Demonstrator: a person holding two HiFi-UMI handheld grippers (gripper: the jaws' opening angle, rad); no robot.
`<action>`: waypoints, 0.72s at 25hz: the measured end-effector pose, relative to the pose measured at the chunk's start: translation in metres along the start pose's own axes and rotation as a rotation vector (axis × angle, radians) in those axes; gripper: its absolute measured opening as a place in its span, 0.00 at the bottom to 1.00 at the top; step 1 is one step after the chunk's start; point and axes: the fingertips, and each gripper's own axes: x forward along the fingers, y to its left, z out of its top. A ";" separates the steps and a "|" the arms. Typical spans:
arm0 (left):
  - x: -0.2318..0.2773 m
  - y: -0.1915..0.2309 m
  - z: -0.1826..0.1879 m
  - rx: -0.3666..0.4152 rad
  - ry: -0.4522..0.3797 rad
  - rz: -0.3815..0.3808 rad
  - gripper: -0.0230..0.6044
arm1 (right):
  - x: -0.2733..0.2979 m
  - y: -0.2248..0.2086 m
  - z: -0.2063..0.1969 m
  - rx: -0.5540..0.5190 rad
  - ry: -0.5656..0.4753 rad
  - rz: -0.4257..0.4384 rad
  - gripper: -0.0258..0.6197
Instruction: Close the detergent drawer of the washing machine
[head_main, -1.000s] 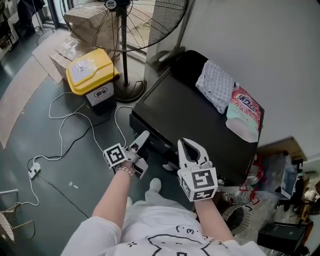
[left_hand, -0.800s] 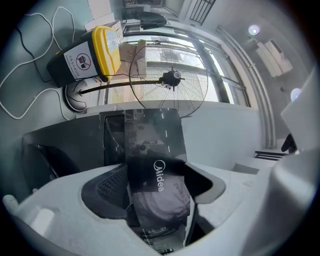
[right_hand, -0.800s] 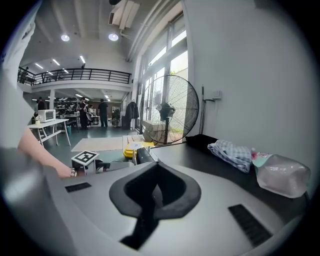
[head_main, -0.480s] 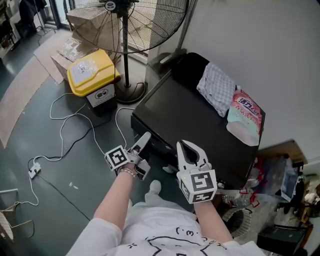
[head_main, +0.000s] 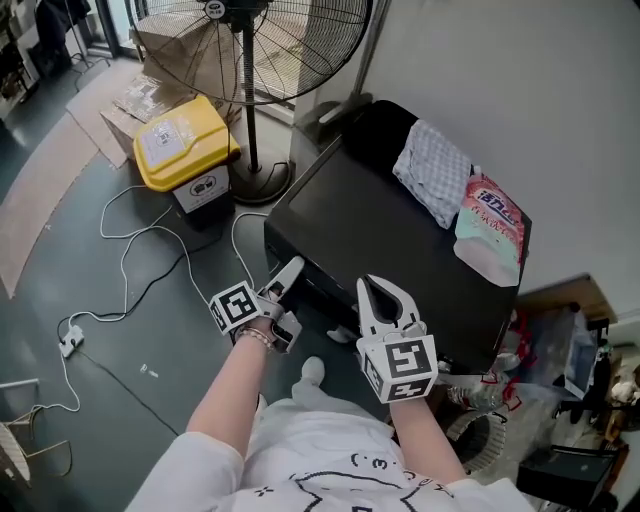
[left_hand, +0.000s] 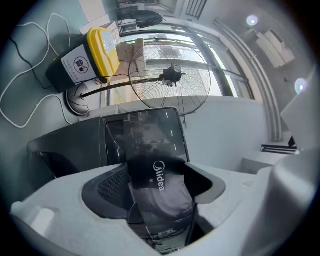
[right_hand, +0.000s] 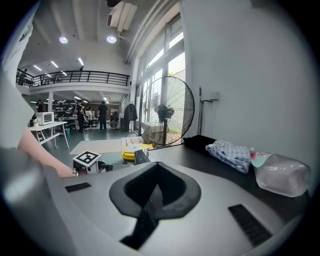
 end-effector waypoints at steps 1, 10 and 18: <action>-0.001 0.000 0.001 0.020 0.009 0.019 0.59 | -0.001 0.001 0.001 0.003 -0.002 -0.002 0.04; -0.026 -0.017 -0.002 0.136 0.074 0.077 0.59 | -0.023 0.011 0.016 0.022 -0.038 -0.066 0.04; -0.049 -0.061 -0.001 0.269 0.174 0.022 0.59 | -0.057 0.033 0.041 -0.003 -0.078 -0.131 0.04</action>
